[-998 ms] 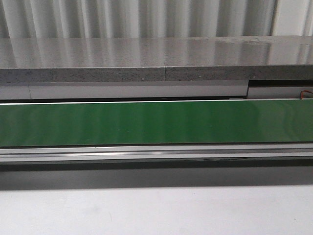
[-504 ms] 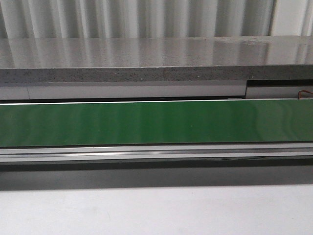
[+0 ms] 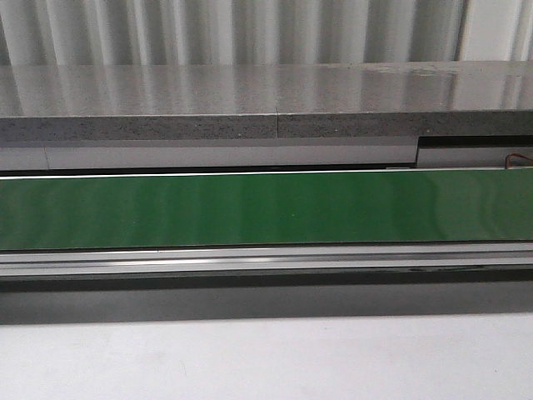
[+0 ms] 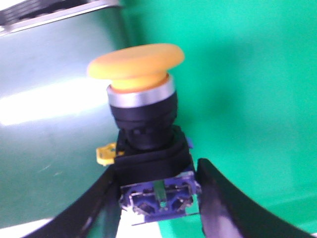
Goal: Move button from right to left
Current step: 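Close the right gripper on the button's blue contact block and lift it, then lower the held button onto the conveyor belt end and open the right gripper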
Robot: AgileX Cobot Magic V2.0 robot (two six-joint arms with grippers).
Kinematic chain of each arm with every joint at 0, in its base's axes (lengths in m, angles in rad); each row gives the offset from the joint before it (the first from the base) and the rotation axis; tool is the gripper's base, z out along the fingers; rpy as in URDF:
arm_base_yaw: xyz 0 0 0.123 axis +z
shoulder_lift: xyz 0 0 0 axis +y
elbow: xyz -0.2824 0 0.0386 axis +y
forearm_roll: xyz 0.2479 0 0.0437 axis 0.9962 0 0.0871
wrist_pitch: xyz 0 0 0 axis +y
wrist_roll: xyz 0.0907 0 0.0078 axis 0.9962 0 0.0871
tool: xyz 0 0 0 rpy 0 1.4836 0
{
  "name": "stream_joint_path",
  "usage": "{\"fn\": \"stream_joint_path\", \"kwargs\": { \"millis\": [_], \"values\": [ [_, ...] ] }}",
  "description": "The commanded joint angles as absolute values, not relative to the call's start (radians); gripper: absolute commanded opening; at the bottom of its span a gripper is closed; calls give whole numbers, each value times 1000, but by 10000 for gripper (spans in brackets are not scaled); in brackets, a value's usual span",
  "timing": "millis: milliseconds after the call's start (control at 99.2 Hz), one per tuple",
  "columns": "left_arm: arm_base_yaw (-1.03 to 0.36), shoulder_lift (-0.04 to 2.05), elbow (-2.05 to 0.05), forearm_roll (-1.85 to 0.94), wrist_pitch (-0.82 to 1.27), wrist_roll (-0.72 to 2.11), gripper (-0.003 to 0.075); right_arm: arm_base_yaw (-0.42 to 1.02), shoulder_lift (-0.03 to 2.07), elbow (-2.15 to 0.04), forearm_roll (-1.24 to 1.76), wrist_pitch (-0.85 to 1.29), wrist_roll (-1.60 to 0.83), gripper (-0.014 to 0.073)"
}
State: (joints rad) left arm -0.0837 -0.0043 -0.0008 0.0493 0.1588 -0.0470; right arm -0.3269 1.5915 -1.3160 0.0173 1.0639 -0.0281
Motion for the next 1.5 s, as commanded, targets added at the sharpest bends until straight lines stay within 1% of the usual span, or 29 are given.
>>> {"fn": "stream_joint_path", "kwargs": {
  "millis": [0, 192, 383, 605, 685, 746, 776, 806, 827, 847, 897, 938, 1109, 1169, 1220, 1341, 1361, 1411, 1492],
  "values": [
    [-84, -40, 22, 41, 81, -57, -20, -292, 1550, -1343, 27, 1068, -25, 124],
    [-84, -40, 22, 41, 81, -57, -20, -239, 1575, -1304, 43, 1033, -18, 124],
    [-84, -40, 22, 41, 81, -57, -20, -239, 1637, -1293, 72, 1035, -7, 124],
    [-84, -40, 22, 41, 81, -57, -20, -239, 1647, -1293, 84, 1013, 0, 131],
    [-84, -40, 22, 41, 81, -57, -20, -239, 1647, -1293, 87, 1011, 0, 195],
    [-84, -40, 22, 41, 81, -57, -20, -239, 1647, -1293, 93, 1010, 0, 297],
    [-84, -40, 22, 41, 81, -57, -20, -239, 1647, -1293, 92, 1007, 0, 366],
    [-84, -40, 22, 41, 81, -57, -20, -239, 1647, -1293, 95, 1004, 0, 408],
    [-84, -40, 22, 41, 81, -57, -20, -239, 1647, -1293, 97, 1003, 0, 461],
    [-84, -40, 22, 41, 81, -57, -20, -239, 1647, -1293, 98, 1000, 0, 496],
    [-84, -40, 22, 41, 81, -57, -20, -239, 1646, -1293, 101, 994, 0, 551],
    [-84, -40, 22, 41, 81, -57, -20, -239, 1642, -1293, 109, 987, 0, 564],
    [-84, -40, 22, 41, 81, -57, -20, -225, 1589, -1293, 128, 957, -15, 559],
    [-84, -40, 22, 41, 81, -57, -20, -211, 1561, -1293, 128, 955, -19, 527],
    [-84, -40, 22, 41, 81, -57, -20, -191, 1537, -1293, 128, 955, -19, 454],
    [-84, -40, 22, 41, 81, -57, -20, -129, 1485, -1293, 127, 969, -24, 188],
    [-84, -40, 22, 41, 81, -57, -20, -117, 1476, -1293, 127, 971, -29, 161],
    [-84, -40, 22, 41, 81, -57, -20, -89, 1455, -1292, 127, 974, -40, 62],
    [-84, -40, 22, 41, 81, -57, -20, -51, 1415, -1279, 127, 959, -43, -46]
  ]
}}
